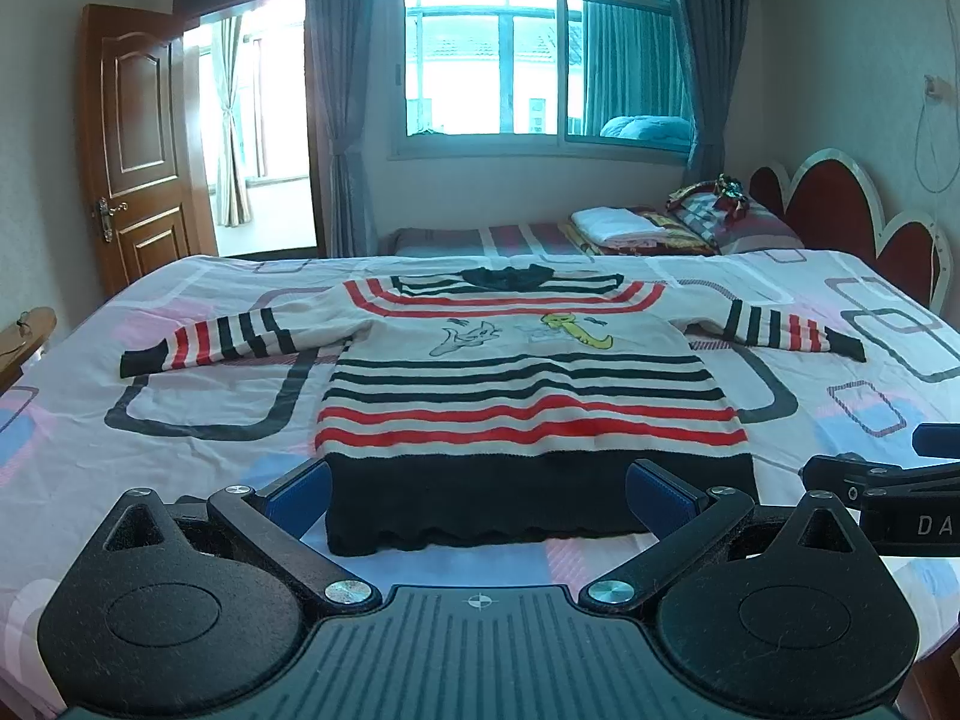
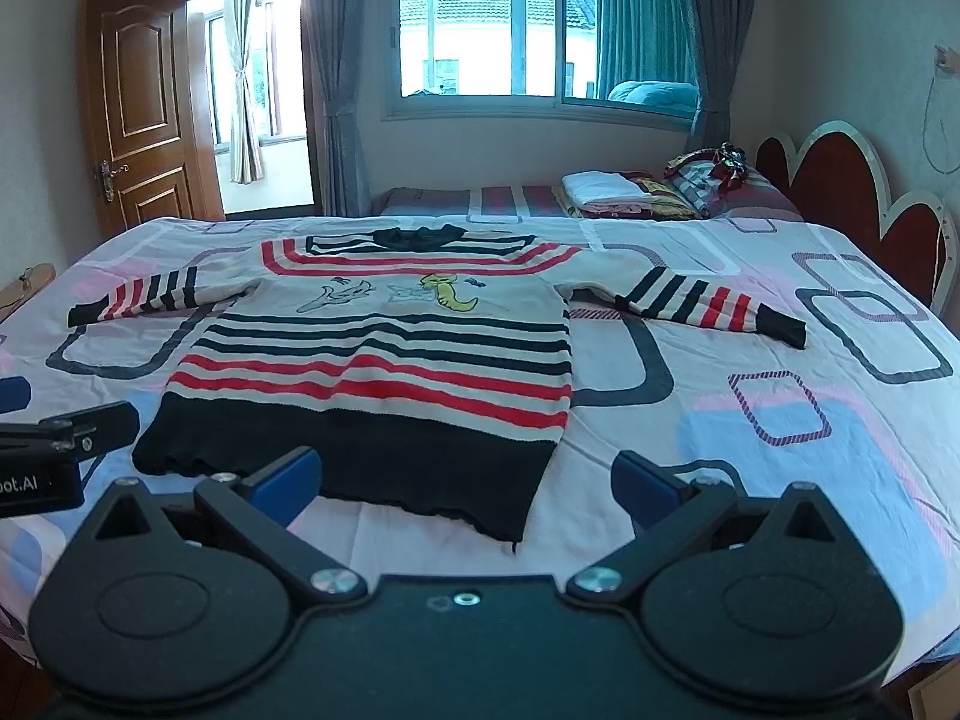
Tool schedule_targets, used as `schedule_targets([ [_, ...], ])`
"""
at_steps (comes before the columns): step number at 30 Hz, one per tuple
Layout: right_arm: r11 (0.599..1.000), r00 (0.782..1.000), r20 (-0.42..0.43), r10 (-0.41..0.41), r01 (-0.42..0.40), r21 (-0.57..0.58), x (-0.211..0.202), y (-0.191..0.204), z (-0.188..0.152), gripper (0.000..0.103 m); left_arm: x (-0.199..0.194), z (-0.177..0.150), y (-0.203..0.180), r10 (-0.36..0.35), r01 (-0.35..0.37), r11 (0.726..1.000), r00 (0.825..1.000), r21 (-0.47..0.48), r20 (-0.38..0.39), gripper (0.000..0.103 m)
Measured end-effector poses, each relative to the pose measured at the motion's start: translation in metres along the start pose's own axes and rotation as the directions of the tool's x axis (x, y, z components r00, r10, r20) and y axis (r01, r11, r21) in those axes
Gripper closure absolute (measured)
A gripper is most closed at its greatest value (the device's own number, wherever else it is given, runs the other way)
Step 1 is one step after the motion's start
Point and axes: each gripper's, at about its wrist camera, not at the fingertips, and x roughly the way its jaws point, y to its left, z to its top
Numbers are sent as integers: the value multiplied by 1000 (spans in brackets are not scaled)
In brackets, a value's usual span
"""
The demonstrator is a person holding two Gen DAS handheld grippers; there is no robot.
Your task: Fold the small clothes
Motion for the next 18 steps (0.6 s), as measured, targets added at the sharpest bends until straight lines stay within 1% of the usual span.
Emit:
schedule_targets([
  [18,1000,1000,-1,4,-4,-5,-1,4,1,1,0,0,4,10,-10,1000,1000,-4,-4,0],
])
